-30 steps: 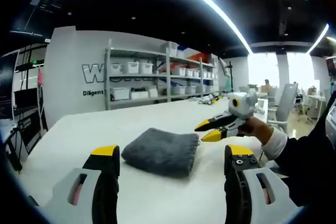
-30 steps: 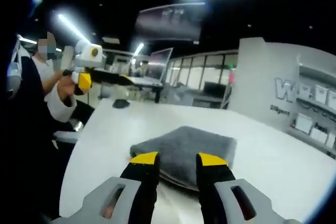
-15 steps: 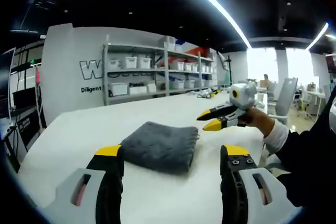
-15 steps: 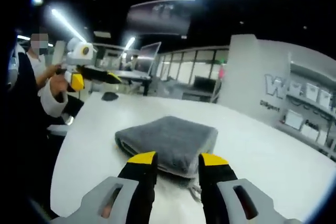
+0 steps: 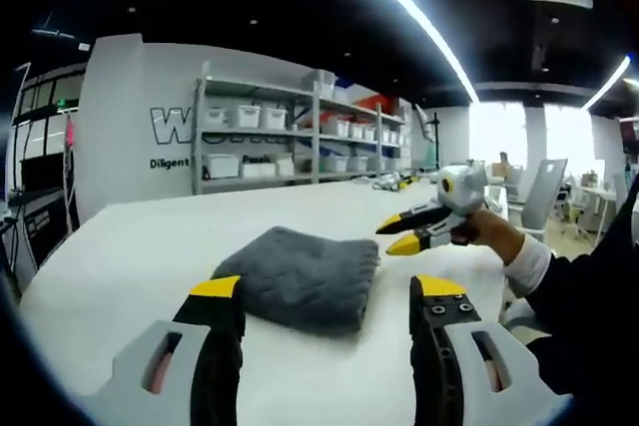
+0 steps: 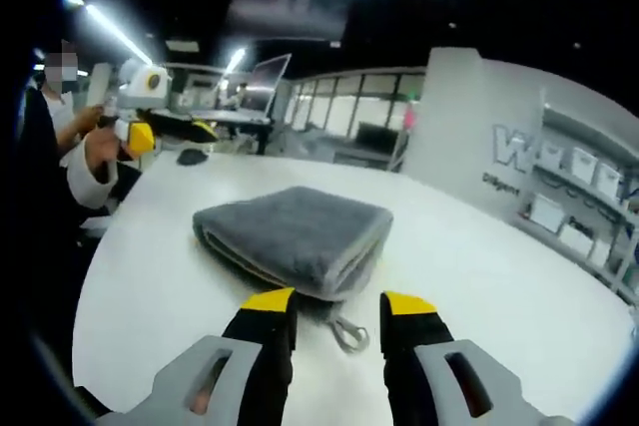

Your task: Open the folded towel by lifting each exposed corner and separating the folded layers until the towel lies flat within the target outline without major curled edges

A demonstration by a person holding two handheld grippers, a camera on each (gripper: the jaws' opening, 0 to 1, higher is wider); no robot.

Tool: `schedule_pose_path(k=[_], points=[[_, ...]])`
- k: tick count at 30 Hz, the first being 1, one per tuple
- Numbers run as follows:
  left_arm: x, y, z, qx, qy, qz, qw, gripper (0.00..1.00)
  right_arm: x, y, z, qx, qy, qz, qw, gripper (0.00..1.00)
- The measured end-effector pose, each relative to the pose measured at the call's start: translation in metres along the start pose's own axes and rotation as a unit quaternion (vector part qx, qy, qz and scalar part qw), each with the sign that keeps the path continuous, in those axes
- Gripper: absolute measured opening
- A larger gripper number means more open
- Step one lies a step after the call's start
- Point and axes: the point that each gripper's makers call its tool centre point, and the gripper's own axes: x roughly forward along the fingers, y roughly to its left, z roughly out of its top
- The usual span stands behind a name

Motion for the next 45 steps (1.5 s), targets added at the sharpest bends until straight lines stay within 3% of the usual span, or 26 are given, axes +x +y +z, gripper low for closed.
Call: schedule_pose_path(k=[5,22,34,45], points=[[0.006,-0.004,-0.003,0.004,-0.001,-0.011,0.9999,0.6,0.003,-0.006,-0.013,-0.01,0.02,-0.01,0.9997,0.25],[0.021,-0.006,-0.012,0.018,0.014,-0.023,0.9995,0.49,0.004,-0.017,-0.03,-0.004,0.066,-0.05,0.9966,0.23],[0.03,-0.002,-0.024,0.04,0.035,-0.003,0.9986,0.49,0.006,-0.016,-0.037,-0.005,0.087,-0.063,0.9942,0.15],[0.035,-0.009,-0.032,0.052,0.048,-0.008,0.9975,0.5,0.009,-0.014,-0.042,-0.008,0.101,-0.065,0.9927,0.1]])
